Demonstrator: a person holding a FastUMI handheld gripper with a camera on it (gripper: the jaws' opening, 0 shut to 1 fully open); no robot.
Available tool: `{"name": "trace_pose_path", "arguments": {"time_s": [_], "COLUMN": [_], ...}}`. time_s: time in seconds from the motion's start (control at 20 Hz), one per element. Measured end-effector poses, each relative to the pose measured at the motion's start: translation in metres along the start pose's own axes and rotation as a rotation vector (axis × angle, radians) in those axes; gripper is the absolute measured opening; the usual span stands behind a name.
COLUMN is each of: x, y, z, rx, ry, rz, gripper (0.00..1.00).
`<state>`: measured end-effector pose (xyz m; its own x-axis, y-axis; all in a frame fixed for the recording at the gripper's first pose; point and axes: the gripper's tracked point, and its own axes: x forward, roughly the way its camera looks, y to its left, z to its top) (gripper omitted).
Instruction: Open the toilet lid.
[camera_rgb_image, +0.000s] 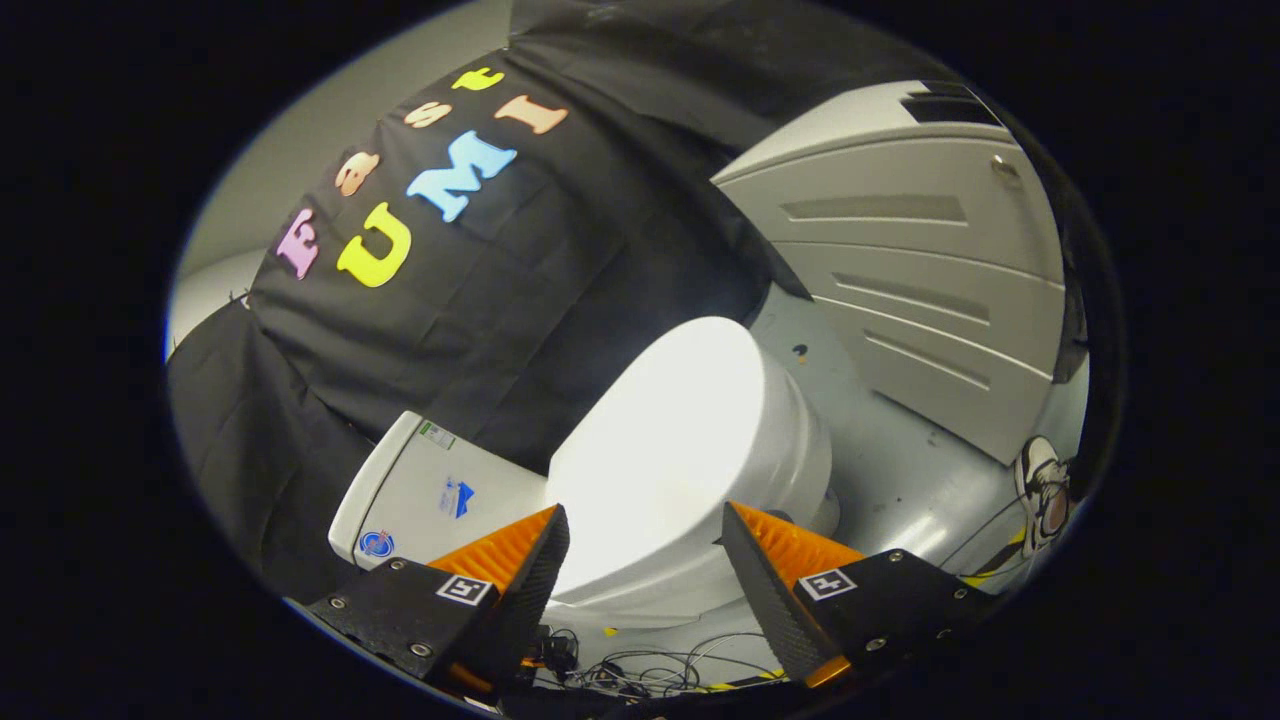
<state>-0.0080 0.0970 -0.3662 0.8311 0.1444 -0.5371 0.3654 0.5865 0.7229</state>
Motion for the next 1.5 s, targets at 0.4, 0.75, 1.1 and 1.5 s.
{"name": "trace_pose_path", "arguments": {"time_s": [0.4,0.75,1.1,1.5], "x": [0.03,0.065,0.075,0.068], "y": [-0.048,-0.066,-0.072,-0.067], "z": [-0.02,-0.027,-0.031,-0.022], "rx": [0.135,0.384,0.471,0.455], "ry": [0.021,0.014,0.004,-0.051], "rz": [-0.045,-0.013,0.031,0.044], "gripper": [0.91,0.83,0.28,0.0]}}
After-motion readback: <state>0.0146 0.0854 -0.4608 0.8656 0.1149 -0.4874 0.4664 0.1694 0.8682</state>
